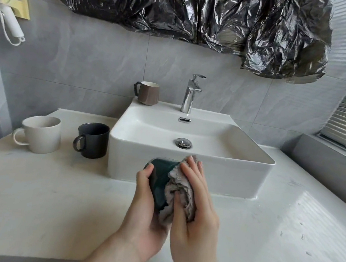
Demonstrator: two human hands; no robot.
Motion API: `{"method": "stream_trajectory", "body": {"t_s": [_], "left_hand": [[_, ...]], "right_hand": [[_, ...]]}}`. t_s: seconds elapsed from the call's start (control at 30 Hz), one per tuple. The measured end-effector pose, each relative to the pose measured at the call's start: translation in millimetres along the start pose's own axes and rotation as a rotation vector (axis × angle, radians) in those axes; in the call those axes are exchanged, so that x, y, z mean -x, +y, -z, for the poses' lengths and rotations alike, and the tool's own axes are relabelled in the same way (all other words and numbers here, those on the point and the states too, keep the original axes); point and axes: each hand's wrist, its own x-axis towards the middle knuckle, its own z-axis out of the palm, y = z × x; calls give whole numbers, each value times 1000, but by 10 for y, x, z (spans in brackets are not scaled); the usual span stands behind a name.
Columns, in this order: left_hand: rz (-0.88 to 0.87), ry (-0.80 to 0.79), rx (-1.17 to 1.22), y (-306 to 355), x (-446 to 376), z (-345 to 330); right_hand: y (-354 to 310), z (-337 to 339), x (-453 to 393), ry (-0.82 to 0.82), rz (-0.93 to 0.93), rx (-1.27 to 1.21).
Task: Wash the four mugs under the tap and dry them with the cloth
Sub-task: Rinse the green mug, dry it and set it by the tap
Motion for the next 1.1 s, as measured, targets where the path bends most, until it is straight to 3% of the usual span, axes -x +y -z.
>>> {"method": "stream_trajectory", "body": {"t_s": [0.13, 0.27, 0.37, 0.47, 0.57, 0.7, 0.83, 0.93, 1.1], "left_hand": [[-99, 39, -67, -38, -28, 4], [-171, 122, -236, -58, -70, 37], [-347, 214, -338, 1, -144, 50], [-511, 188, -500, 27, -188, 78], [-558, 94, -636, -32, -210, 222], [-593, -20, -807, -81, -128, 434], [-630, -67, -1002, -101, -82, 511], [-677, -63, -1137, -88, -59, 503], [-751, -113, -1342, -100, -43, 541]], "right_hand": [[10, 28, -209, 31, -397, -144], [-135, -67, -95, 114, -613, -321], [-213, -31, 37, -2, -768, -420], [-196, 0, 40, -110, -1047, -579], [-186, 98, -105, -40, -1276, -882], [-75, 323, -265, -7, -1284, -711], [-121, 427, -293, -69, -984, -389], [-259, 430, -340, -119, -781, -320], [-136, 406, -365, -126, -896, -430]]}}
